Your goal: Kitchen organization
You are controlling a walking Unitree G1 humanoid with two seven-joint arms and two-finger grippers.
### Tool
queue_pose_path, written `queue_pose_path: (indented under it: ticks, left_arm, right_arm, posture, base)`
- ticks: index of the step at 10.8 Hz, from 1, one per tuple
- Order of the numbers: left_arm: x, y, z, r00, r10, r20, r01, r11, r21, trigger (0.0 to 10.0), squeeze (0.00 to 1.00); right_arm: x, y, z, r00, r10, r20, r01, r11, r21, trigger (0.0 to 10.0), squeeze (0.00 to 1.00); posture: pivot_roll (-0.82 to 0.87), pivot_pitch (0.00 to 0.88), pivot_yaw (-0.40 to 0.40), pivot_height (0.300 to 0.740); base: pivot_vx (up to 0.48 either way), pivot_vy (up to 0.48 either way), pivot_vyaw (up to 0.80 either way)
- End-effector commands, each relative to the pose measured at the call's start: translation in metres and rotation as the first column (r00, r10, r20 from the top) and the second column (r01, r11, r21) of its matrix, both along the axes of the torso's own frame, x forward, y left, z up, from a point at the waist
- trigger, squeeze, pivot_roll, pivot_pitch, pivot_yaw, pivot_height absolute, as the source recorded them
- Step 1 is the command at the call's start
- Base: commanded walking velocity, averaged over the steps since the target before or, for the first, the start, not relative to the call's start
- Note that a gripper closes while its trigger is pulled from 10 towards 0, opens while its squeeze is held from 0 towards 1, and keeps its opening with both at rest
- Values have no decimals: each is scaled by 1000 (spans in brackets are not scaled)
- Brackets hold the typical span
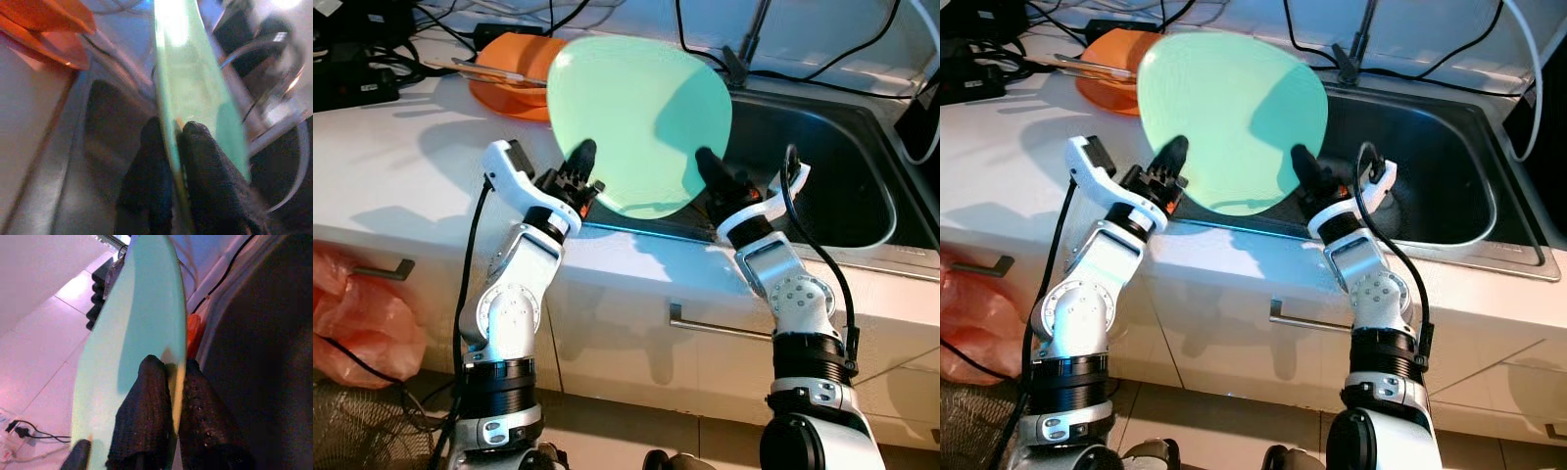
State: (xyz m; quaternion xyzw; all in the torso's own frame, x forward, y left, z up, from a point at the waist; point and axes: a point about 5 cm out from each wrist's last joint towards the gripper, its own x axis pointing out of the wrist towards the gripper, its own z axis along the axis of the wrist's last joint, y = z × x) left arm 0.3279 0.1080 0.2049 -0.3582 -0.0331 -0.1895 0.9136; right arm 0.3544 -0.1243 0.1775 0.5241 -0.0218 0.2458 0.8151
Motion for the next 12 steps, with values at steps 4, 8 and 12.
queue_pose_path:
  ticks: [4,8,12]
  left_arm:
    - [-5,-32,-6,989,-146,-5,146,986,83,10000,1000]
    - [-5,-31,-8,990,-142,-27,143,986,90,10000,0]
    - [-6,-32,-10,987,-156,-33,159,982,99,10000,0]
  right_arm:
    - [3,3,16,999,-3,32,3,1000,12,0,0]
    - [9,-12,20,996,-93,0,92,988,120,0,0]
    - [17,-37,13,961,-263,-89,273,952,136,0,0]
  posture:
    - [123,114,-78,740]
    - [122,111,-76,740]
    - [125,110,-76,740]
  base:
    - [0,0,0]
    - [0,0,0]
    - [0,0,0]
